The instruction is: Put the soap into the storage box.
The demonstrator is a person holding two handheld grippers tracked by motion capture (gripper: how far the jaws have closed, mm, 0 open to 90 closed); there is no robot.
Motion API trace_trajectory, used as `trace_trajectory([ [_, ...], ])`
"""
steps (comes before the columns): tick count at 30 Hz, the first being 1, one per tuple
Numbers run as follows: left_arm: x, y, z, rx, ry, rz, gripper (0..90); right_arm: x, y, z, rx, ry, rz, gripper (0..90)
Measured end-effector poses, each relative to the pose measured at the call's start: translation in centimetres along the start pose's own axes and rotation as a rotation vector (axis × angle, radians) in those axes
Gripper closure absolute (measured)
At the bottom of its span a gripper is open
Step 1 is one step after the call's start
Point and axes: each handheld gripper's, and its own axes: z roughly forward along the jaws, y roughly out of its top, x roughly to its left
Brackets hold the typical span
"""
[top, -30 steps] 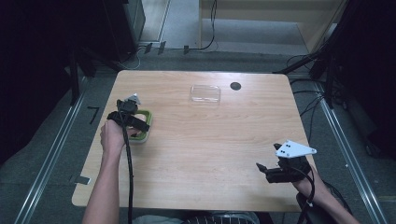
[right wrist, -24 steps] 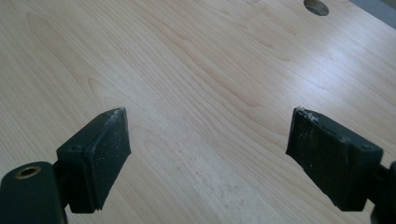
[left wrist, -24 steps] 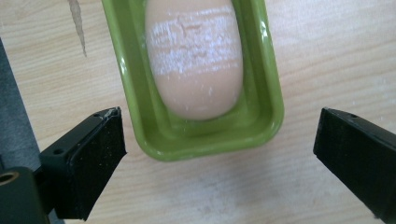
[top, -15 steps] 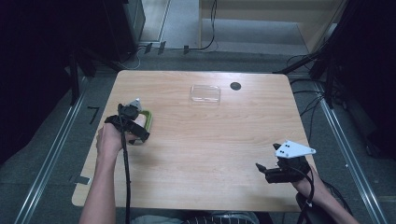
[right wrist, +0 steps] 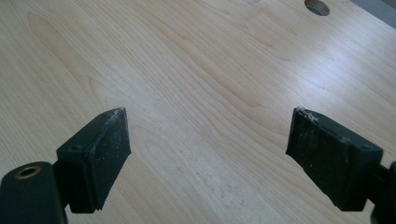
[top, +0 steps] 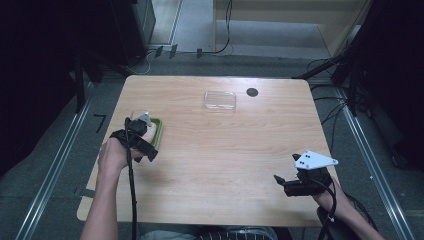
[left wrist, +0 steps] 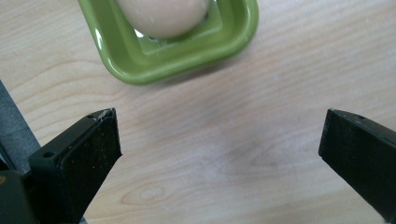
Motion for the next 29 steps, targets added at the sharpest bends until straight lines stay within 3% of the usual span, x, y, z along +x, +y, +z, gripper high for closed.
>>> trace_trajectory([
  [21, -1.5, -4.2, 0.2, 0.041, 0.002, 0.048, 0.0, 0.0, 0.0, 0.0, 0.0, 0.0, -0.001, 13.4],
  [29, -1.6, -5.3, 0.9, 0.021, -0.002, 0.049, 0.0, -0.1, -0.1, 0.0, 0.005, -0.003, 0.003, 13.4],
])
